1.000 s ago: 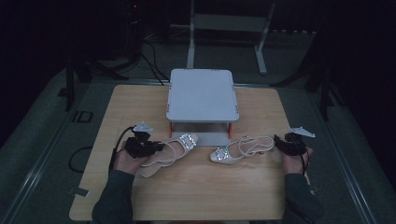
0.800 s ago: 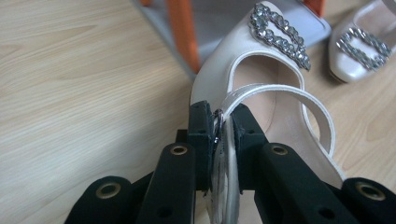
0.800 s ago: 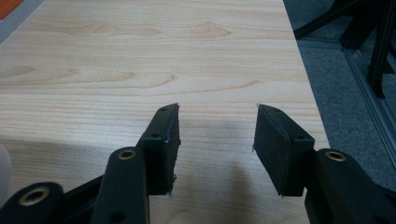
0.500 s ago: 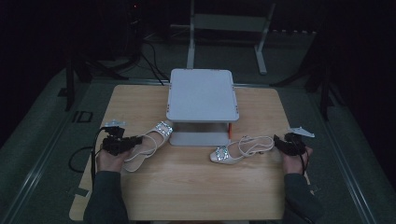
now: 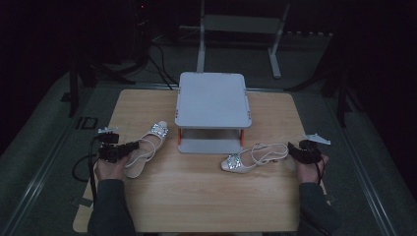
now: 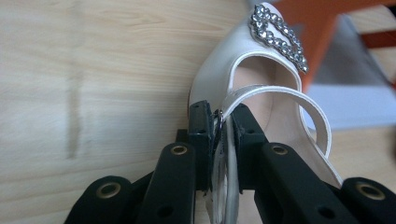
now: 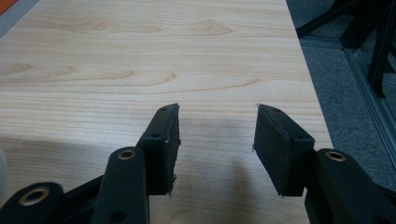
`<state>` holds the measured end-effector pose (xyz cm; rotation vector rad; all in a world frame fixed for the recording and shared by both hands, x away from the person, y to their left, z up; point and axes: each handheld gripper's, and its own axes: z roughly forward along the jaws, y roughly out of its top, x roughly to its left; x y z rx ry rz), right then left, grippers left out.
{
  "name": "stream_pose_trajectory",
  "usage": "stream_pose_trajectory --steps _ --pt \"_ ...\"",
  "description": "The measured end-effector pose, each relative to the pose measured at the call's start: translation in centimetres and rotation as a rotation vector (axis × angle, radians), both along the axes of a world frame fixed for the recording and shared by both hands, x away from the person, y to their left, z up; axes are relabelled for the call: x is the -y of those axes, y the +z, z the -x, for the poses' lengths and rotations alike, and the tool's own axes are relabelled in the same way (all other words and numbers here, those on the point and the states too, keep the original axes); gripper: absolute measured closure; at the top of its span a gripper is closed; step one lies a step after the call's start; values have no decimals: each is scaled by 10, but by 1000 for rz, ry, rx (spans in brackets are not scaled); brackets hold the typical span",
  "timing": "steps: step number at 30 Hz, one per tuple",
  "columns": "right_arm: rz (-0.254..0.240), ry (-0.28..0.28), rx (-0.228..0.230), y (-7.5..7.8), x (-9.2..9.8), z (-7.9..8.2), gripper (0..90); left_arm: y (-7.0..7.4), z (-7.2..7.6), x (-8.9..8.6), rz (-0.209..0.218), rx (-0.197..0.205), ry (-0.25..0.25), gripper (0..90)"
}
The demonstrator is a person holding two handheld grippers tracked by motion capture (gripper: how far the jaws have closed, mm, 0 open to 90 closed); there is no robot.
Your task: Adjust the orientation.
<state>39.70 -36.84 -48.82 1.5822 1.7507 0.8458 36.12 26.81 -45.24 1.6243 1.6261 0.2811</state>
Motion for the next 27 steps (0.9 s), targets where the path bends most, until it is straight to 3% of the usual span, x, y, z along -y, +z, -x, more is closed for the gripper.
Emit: stream_pose_trajectory --steps 5,9,12,15,18,22,23,27 --pt "1 0 -1 0 0 0 501 -11 -8 -15 77 -43 118 813" --pt "4 3 -7 -2 -1 -1 501 -15 -15 -17 27 -78 150 810" --pt "0 -1 -5 -1 0 0 501 -15 -17 -17 -7 -86 128 801" --pt "-5 -6 -7 -1 2 1 500 -11 -20 -14 -62 -96 78 727" --pt "-7 -6 -11 -2 2 1 499 -9 -26 -7 -127 -131 40 648" --pt "-7 -3 -9 -1 1 1 498 -6 -31 -3 -168 -155 10 620" --pt "-8 -3 -8 -1 1 1 497 -4 -35 0 -197 -168 -6 620" --pt "-13 -4 -14 -2 2 1 494 -4 -42 0 -215 -185 -31 600"
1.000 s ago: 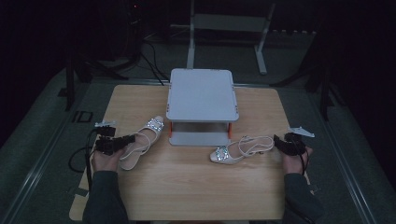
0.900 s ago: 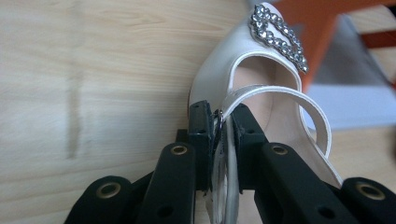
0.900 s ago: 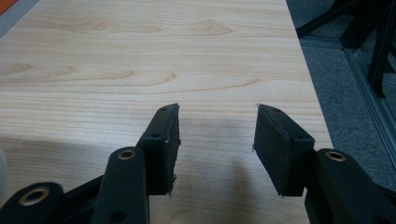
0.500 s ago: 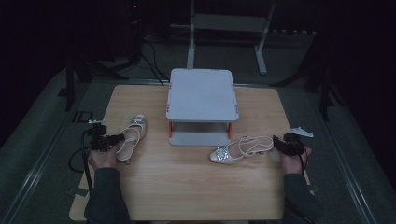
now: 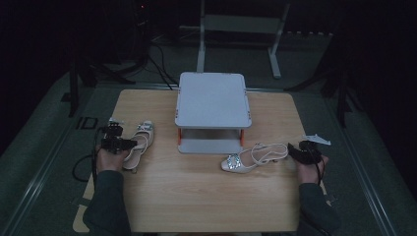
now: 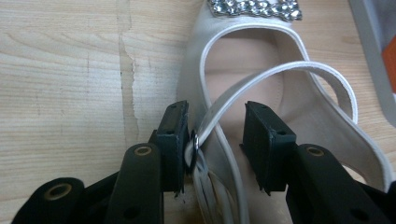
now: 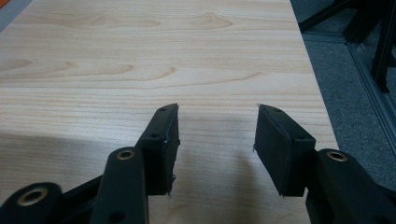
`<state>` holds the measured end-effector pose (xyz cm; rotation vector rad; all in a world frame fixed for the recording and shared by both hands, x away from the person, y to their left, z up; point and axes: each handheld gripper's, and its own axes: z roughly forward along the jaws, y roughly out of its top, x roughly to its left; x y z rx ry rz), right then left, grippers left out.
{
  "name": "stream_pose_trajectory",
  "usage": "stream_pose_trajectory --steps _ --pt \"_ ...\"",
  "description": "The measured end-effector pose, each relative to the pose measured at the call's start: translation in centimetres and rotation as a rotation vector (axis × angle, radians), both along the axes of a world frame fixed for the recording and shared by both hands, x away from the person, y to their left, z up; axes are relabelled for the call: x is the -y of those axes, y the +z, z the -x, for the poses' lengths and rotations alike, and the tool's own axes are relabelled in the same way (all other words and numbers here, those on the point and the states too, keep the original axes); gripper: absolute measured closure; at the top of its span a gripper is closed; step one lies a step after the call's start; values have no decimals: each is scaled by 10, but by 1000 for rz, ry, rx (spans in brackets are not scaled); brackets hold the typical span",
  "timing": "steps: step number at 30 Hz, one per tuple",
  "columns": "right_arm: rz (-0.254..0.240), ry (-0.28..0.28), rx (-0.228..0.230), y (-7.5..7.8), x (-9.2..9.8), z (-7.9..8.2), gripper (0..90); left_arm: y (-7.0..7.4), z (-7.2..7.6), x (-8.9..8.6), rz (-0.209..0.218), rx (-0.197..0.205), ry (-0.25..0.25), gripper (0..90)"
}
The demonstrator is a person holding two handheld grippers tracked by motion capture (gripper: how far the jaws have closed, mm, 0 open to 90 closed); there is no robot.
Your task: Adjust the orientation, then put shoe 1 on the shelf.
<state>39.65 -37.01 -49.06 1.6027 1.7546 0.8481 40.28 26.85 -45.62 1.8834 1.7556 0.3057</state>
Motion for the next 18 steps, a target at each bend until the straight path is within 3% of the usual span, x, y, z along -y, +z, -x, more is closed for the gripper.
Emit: stream_pose_trajectory --steps 7,13,18 --pt "-1 1 -4 -1 0 -1 492 -4 -6 -6 37 -22 22 621" --pt "-3 3 -6 -1 -1 -2 491 -7 -9 -9 58 -38 40 725" --pt "-6 10 -7 -1 -3 -4 491 -4 -11 -11 65 -74 82 804"
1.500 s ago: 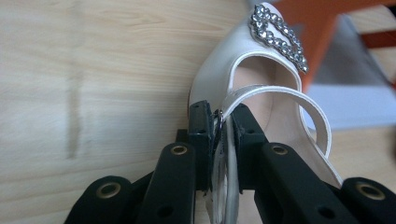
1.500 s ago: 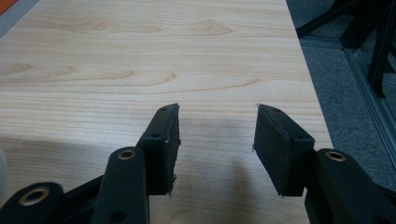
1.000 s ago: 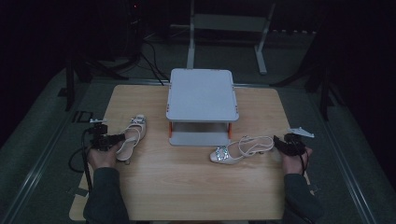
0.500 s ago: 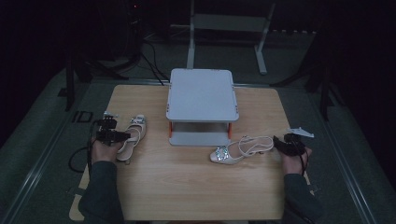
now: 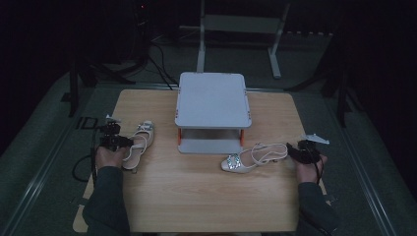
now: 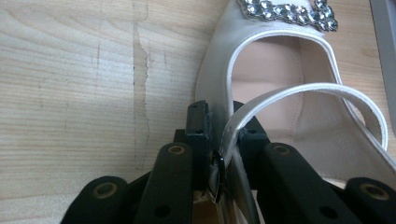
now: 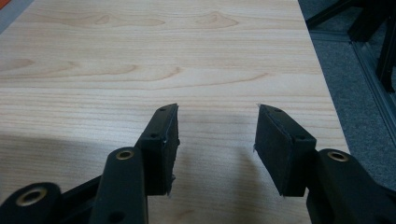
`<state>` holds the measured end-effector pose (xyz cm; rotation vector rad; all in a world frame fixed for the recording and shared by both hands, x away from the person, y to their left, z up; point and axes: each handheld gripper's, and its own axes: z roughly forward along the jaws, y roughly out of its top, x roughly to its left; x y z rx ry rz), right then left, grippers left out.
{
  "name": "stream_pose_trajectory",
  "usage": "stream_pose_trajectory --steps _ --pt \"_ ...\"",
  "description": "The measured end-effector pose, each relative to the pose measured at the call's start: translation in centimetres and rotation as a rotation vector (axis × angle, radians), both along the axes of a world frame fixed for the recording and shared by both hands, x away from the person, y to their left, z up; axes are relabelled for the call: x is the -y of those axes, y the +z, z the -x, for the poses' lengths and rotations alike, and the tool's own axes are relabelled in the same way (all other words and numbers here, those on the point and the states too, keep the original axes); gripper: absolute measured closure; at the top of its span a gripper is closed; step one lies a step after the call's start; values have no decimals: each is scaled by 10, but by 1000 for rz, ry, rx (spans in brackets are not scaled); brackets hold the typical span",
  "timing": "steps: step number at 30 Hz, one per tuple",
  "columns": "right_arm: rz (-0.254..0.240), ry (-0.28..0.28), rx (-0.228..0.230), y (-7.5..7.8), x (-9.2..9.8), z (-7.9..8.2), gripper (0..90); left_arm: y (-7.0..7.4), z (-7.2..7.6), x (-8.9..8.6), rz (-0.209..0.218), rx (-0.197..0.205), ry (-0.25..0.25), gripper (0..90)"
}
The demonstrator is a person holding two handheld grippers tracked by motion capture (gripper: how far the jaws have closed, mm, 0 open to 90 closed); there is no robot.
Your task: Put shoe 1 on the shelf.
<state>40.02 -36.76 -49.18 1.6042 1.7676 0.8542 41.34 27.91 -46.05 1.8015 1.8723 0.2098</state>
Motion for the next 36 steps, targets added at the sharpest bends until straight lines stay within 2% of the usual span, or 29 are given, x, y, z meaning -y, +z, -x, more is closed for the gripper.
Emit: stream_pose_trajectory --steps 5,8,10,16,28,32,36 --pt "-4 -2 1 0 1 -1 491 -1 2 -3 54 12 43 812" --pt "-4 0 1 0 0 -2 491 3 2 -2 64 23 72 814" --pt "-2 4 -1 0 -1 -2 491 7 3 -3 91 36 86 815" --pt "-5 5 2 1 -1 -1 491 28 0 0 107 69 113 813" --pt "-9 0 3 1 0 -1 488 68 -9 16 137 127 118 809" --pt "-7 2 2 1 0 -1 486 80 -12 19 146 153 143 807" --pt "-7 3 2 1 0 -2 484 92 -14 22 158 172 147 807"
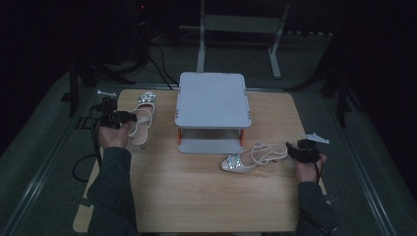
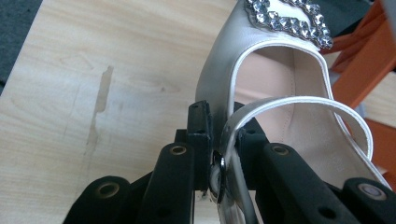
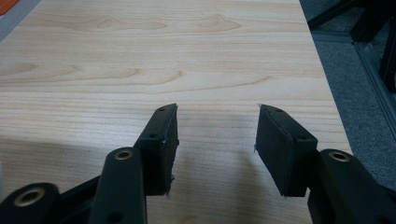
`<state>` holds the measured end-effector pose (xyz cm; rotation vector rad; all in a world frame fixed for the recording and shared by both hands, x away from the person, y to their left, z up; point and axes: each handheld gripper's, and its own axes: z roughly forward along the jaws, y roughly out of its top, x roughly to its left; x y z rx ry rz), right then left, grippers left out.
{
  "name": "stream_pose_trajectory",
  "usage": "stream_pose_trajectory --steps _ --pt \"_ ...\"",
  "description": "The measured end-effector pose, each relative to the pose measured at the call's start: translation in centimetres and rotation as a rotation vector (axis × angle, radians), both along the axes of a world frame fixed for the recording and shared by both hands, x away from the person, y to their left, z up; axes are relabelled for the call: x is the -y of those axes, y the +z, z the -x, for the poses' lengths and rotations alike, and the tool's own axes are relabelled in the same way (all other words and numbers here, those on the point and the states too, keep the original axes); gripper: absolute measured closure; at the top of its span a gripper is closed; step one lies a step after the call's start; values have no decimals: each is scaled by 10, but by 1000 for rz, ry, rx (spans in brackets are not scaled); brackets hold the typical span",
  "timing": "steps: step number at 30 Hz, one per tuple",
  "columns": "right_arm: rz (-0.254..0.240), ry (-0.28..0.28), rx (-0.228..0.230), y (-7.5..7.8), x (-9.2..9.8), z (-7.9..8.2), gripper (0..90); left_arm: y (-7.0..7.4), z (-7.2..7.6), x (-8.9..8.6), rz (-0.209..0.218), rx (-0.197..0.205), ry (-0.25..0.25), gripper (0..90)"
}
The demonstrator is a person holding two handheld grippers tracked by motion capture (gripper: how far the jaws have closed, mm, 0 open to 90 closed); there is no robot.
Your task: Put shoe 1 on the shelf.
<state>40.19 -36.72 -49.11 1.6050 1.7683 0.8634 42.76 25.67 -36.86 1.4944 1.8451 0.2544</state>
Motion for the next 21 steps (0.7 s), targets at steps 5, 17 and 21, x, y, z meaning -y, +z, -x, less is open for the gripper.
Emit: stream_pose_trajectory --steps 5,17,21 --pt "1 1 -4 0 0 0 485 14 -5 7 10 27 -8 805" --pt "-4 -1 -1 0 1 0 486 48 -21 32 13 55 -16 805" --pt "-6 -3 1 0 2 0 485 59 -27 40 -2 57 -14 805"
